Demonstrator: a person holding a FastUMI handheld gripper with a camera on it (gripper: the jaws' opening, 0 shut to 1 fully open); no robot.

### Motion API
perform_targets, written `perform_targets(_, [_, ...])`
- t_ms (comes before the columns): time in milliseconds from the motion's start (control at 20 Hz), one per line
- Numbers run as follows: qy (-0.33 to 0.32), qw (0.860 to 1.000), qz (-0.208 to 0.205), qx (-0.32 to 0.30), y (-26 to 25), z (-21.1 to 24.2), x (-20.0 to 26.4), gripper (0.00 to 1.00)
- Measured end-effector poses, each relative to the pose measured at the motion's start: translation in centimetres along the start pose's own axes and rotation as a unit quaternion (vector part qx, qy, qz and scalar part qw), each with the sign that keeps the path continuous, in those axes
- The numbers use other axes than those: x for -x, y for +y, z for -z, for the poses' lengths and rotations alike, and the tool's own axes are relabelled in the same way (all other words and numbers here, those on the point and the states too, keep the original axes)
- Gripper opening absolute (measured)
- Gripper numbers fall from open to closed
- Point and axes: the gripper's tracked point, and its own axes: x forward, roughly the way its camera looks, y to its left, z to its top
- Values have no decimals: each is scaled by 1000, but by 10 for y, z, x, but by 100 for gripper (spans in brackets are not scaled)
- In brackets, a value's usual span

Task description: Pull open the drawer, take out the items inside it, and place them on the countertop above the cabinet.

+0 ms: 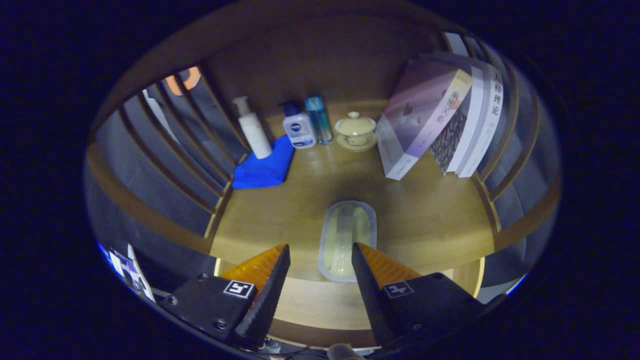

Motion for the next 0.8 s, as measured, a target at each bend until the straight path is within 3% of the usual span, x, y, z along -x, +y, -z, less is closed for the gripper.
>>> perform_targets(150, [-47, 999, -22, 1, 15, 22, 33, 79])
perform_targets(400, [-155, 987, -21, 29, 8, 56, 90, 79])
perform_targets(550, [-226, 973, -32, 42, 2, 76, 126, 80])
perform_targets(700, [-300, 952, -15, 60, -8, 101, 162, 100])
perform_targets(800, [-341, 938, -11, 65, -16, 121, 175, 99])
